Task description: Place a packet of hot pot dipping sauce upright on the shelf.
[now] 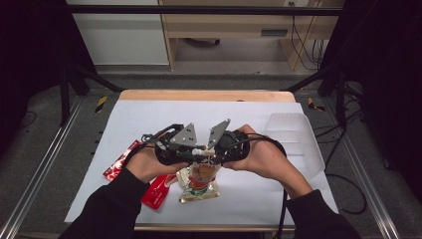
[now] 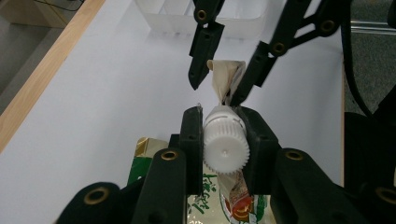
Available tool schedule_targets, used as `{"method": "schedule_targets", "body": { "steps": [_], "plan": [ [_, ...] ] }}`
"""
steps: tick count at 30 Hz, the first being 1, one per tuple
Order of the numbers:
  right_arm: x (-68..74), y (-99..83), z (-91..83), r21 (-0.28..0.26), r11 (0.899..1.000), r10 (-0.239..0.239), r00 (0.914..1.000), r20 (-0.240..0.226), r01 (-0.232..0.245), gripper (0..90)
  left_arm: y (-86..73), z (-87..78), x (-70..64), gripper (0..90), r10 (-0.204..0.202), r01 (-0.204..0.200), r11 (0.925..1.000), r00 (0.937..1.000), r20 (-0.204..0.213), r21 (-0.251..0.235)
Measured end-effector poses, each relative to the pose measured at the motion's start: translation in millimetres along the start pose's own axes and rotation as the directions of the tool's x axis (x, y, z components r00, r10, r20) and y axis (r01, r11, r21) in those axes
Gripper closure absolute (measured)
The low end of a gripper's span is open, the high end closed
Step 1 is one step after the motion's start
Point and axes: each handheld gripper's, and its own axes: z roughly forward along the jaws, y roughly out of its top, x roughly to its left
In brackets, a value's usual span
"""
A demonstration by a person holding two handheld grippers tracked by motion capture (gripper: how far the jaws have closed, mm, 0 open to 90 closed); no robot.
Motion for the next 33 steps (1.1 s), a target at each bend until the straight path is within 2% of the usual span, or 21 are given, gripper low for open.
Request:
{"method": "schedule_targets", "body": {
  "steps": [2,7,13,21,22,24,25,29,31,33],
  "plan": [
    [-0.5,-0.5,-1.1,-0.003,1.0,0.005,1.0,-0.002,-0.005,75.9,-1.4,-0.1,0.9,73.1,-0.006,0.006,1.0,1.0,0.003,-0.008],
    [-0.1,-0.1,-2.0,-0.004,1.0,0.005,1.0,-0.005,-0.005,83.5,-2.2,0.5,1.4,73.0,-0.01,0.01,0.9999,0.9999,-0.002,-0.009],
    [0.3,2.0,-3.0,0.014,0.999,0.031,0.9995,0.002,-0.031,86.4,-3.6,2.0,3.2,72.7,-0.03,0.03,0.9994,0.9995,-0.009,-0.016],
    [0.0,3.6,-5.3,0.031,0.999,0.026,0.9995,0.016,-0.027,87.5,-7.3,5.2,4.7,71.9,-0.055,0.054,0.9981,0.9985,-0.009,-0.031],
    [-0.1,3.5,-5.8,0.036,0.999,0.026,0.9995,0.019,-0.026,87.6,-7.6,5.6,4.8,69.8,-0.062,0.062,0.9976,0.998,-0.012,-0.033],
    [-0.6,3.2,-6.4,0.038,0.999,0.024,0.9995,0.021,-0.025,87.7,-8.4,6.2,5.2,58.6,-0.074,0.073,0.9965,0.997,-0.021,-0.041],
    [-1.1,2.7,-7.1,0.038,0.999,0.023,0.9995,0.022,-0.024,87.7,-8.8,6.3,4.9,58.6,-0.084,0.083,0.9953,0.9962,-0.023,-0.051],
    [-4.0,-1.5,-9.7,0.055,0.998,0.024,0.9989,0.039,-0.026,87.8,-10.4,3.0,4.1,38.7,-0.095,0.092,0.9939,0.9946,-0.042,-0.06],
    [-5.6,-4.3,-10.4,0.054,0.998,0.04,0.9984,0.04,-0.042,87.8,-13.1,0.6,3.3,35.6,-0.118,0.113,0.9907,0.9914,-0.056,-0.076],
    [-7.9,-7.3,-11.4,0.058,0.997,0.044,0.9981,0.045,-0.046,87.8,-14.2,0.0,3.3,32.1,-0.122,0.117,0.9901,0.9907,-0.06,-0.077]
  ]
}}
